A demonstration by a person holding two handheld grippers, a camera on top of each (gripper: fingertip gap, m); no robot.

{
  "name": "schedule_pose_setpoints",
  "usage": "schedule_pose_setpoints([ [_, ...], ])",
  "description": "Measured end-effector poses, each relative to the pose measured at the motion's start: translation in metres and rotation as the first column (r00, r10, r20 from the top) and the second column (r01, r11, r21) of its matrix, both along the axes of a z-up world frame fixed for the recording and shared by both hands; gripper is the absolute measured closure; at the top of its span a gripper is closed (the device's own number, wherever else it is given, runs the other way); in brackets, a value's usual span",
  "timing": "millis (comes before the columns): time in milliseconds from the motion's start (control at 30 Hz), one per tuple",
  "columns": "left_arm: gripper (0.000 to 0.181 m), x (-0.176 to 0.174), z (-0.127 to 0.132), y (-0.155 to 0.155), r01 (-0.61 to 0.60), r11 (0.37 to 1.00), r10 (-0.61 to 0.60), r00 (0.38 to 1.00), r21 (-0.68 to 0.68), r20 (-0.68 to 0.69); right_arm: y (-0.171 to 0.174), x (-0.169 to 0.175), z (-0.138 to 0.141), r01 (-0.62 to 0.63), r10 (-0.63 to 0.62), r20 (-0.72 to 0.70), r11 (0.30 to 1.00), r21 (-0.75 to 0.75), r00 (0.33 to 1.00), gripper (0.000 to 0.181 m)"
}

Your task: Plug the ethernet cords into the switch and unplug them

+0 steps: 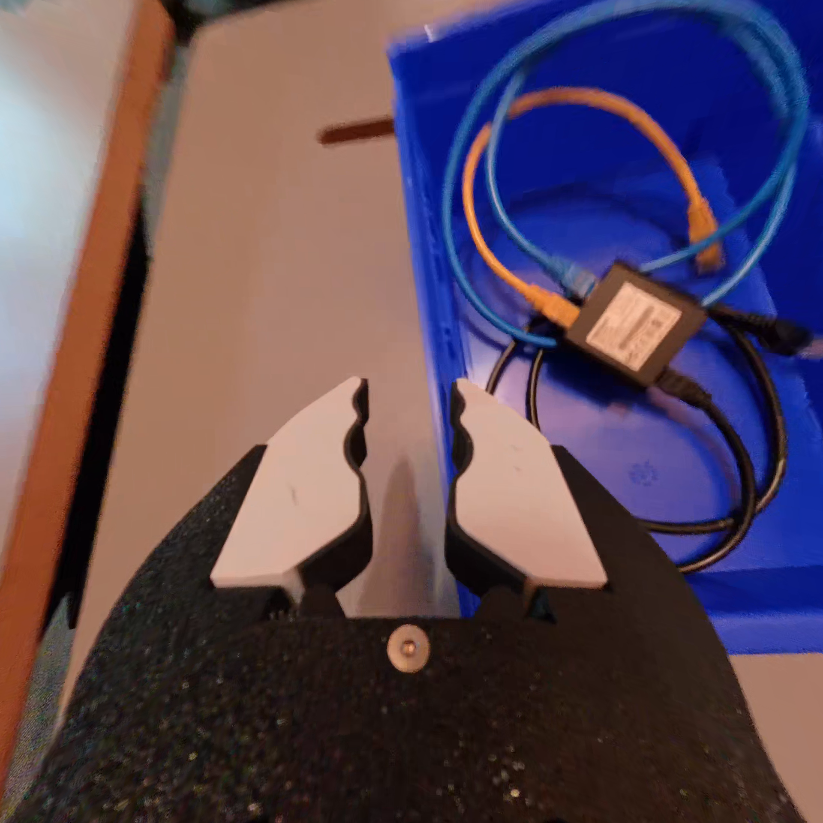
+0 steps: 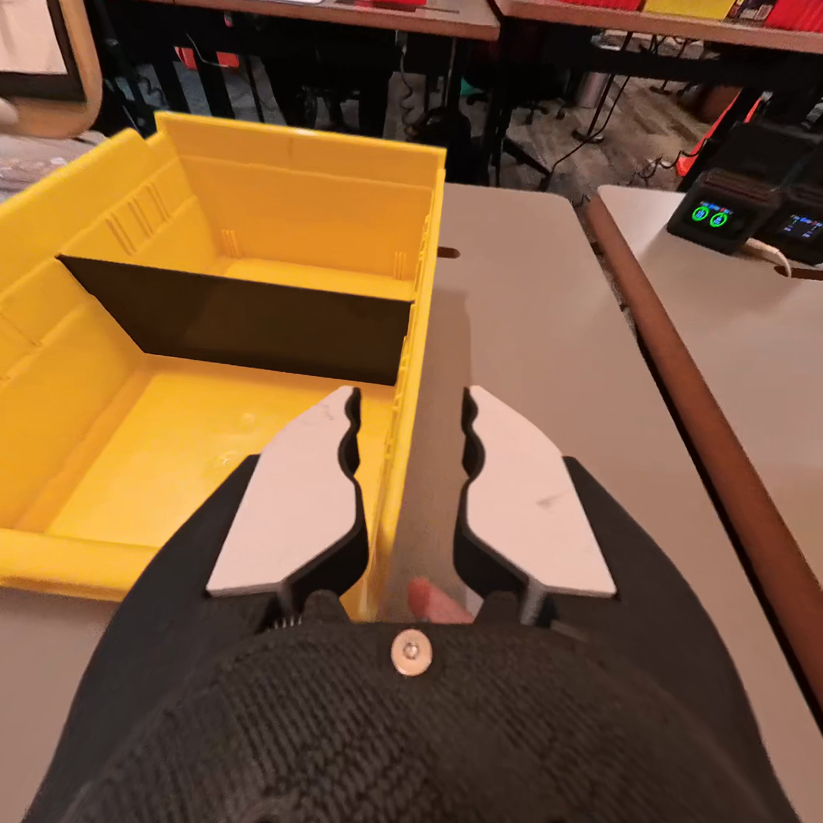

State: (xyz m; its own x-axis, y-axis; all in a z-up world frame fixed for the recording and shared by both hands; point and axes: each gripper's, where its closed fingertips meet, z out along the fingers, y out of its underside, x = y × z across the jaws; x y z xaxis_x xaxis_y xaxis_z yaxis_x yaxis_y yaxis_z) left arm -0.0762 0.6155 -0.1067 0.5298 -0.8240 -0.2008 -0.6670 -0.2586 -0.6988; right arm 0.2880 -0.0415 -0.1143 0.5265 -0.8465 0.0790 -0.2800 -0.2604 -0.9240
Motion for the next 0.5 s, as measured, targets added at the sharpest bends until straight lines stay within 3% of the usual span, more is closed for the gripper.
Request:
schedule_pose_setpoints([
  [100,0.129,0.01,0.053,-0.015,-0.028,0.996,0.022,0.997,0.09,0.067,-0.007,-0.005,0.016,-0.002,0.003,0.016,1.0,-0.021,1.0,0.112],
  [167,0.123,0.028,0.069,-0.039,0.003,0.998,-0.009,0.995,0.067,0.096,-0.003,-0.01,0.028,-0.015,0.017,0.042,0.999,-0.041,0.999,0.103],
  [233,0.105,0.061,0.058,-0.08,0.091,0.976,-0.055,0.982,-0.2,0.182,0.009,-0.017,0.038,-0.052,0.057,0.077,0.996,-0.074,0.995,0.104],
  [267,0.103,0.075,0.049,-0.095,0.1,0.931,-0.022,0.975,-0.352,0.219,0.015,-0.02,0.038,-0.065,0.074,0.086,0.992,-0.109,0.993,0.107],
  [300,0.114,0.086,0.039,-0.101,0.087,0.888,0.025,0.972,-0.451,0.236,0.017,-0.02,0.036,-0.057,0.072,0.091,0.986,-0.157,0.993,0.107],
  [333,0.122,0.092,0.027,-0.099,0.059,0.87,0.059,0.973,-0.49,0.222,0.017,-0.018,0.031,-0.036,0.055,0.088,0.977,-0.21,0.995,0.107],
  [367,0.12,0.094,0.011,-0.092,0.001,0.867,0.1,0.98,-0.499,0.175,0.016,-0.017,0.025,-0.02,0.043,0.084,0.966,-0.259,0.996,0.106],
  [467,0.08,0.09,-0.032,-0.082,-0.171,0.814,0.224,0.974,-0.554,0.029,0.017,-0.019,0.023,-0.018,0.051,0.095,0.948,-0.317,0.994,0.105],
  [500,0.079,0.091,-0.041,-0.081,-0.2,0.791,0.257,0.966,-0.578,0.018,0.02,-0.02,0.027,-0.026,0.06,0.103,0.953,-0.303,0.993,0.106],
])
